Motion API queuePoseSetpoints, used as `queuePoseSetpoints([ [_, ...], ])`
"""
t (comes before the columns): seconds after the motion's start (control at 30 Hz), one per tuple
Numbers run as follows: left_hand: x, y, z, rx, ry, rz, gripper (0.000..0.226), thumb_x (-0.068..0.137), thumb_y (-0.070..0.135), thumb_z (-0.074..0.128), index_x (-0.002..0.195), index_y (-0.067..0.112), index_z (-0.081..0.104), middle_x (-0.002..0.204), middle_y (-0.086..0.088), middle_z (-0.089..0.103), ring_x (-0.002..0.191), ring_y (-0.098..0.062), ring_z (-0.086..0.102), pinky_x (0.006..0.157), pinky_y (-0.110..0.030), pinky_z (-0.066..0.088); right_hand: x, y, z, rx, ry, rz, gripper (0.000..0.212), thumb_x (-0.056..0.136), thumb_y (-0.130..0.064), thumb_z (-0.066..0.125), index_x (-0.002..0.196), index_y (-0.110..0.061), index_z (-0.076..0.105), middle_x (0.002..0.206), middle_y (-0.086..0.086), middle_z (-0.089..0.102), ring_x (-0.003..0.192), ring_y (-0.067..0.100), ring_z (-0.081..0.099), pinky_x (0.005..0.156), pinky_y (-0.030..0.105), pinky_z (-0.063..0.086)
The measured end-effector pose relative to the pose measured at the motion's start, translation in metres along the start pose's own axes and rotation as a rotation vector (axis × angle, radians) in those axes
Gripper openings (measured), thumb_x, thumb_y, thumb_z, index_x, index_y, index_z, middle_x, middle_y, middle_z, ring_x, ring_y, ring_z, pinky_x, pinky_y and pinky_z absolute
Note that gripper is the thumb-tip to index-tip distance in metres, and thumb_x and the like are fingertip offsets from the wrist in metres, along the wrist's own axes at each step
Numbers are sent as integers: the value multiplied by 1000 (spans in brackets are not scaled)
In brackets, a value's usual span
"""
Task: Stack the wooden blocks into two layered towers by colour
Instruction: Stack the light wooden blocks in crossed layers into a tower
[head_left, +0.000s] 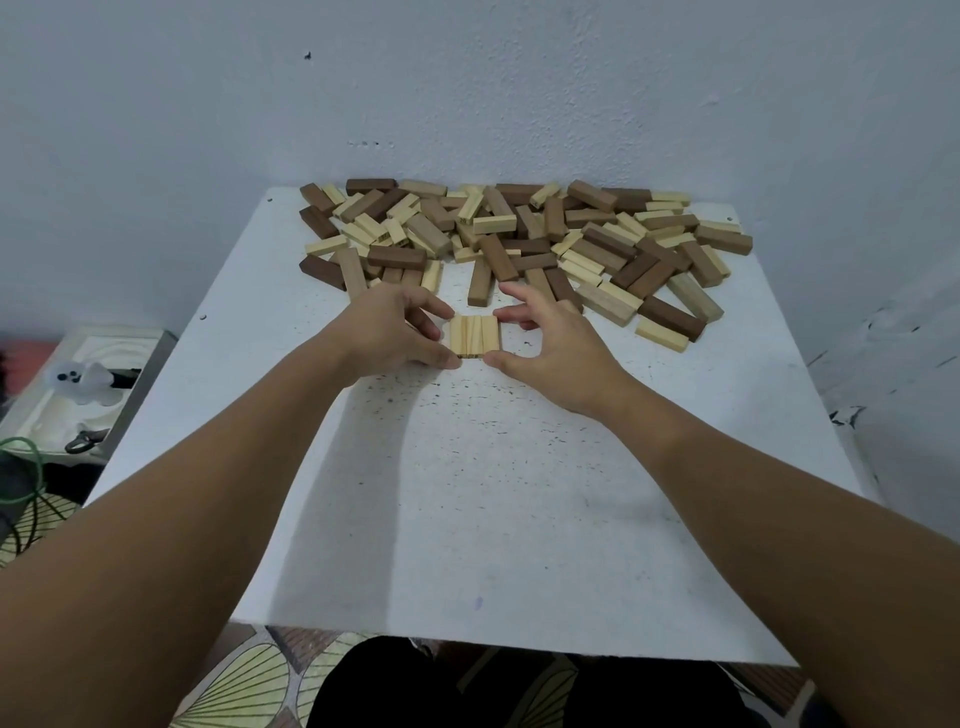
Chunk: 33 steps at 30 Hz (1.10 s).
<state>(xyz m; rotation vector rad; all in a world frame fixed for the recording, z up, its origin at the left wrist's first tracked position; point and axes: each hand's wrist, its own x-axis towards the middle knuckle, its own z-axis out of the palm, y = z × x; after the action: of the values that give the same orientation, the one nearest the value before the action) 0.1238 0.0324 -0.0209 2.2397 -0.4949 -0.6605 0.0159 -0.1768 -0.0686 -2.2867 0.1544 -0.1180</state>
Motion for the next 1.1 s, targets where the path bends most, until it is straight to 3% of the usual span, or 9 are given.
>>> queuePoseSetpoints([
  [0.2, 0, 3, -3, 52, -20, 18, 74, 64, 29, 100, 129, 33, 64, 102, 0, 72, 94, -20, 70, 85, -36, 56, -1, -4, -4, -12, -2, -25, 84, 86, -39, 83, 155, -36, 37, 140, -17, 58, 119, 6, 45, 96, 27, 40],
  [0.33, 2, 7, -3, 92, -32, 27, 70, 66, 31, 98, 128, 32, 67, 102, 2, 71, 92, -16, 68, 74, -27, 52, 3, -8, -5, -45, -14, -54, 81, 89, -35, 81, 156, -33, 37, 138, -17, 60, 123, 8, 41, 99, 28, 39],
  [0.47, 4, 7, -3, 115, -29, 12, 64, 66, 33, 98, 124, 30, 72, 101, 3, 71, 86, -12, 66, 62, -19, 43, 7, -8, -5, -7, -43, -29, 82, 86, -36, 83, 155, -36, 38, 129, -22, 62, 113, 2, 44, 91, 24, 36],
  [0.67, 4, 10, -5, 106, -63, 17, 71, 64, 32, 99, 127, 31, 68, 104, 0, 70, 87, -15, 67, 64, -20, 46, 9, -11, -9, -9, -69, -26, 88, 81, -41, 87, 154, -39, 37, 126, -25, 59, 106, -6, 44, 86, 18, 36],
  [0.77, 5, 12, -5, 105, -79, 29, 77, 66, 31, 98, 135, 32, 63, 106, -1, 69, 89, -16, 68, 63, -18, 46, 9, -14, -13, -93, -81, -45, 89, 78, -49, 87, 154, -37, 41, 133, -17, 51, 115, 4, 41, 95, 24, 40],
  [0.87, 6, 12, -4, 145, -78, 41, 74, 66, 33, 98, 133, 31, 66, 106, 0, 69, 87, -14, 67, 60, -16, 45, 10, -17, -15, -223, -95, -12, 87, 74, -63, 83, 150, -36, 49, 128, -13, 36, 130, 12, 31, 106, 32, 33],
  [1.1, 6, 9, -2, 142, -45, 52, 64, 66, 34, 98, 124, 32, 73, 102, 0, 70, 78, -11, 64, 54, -10, 44, 13, -17, -12, -271, -85, -12, 72, 75, -68, 79, 139, -41, 61, 123, -11, 33, 127, 14, 29, 103, 29, 27],
])
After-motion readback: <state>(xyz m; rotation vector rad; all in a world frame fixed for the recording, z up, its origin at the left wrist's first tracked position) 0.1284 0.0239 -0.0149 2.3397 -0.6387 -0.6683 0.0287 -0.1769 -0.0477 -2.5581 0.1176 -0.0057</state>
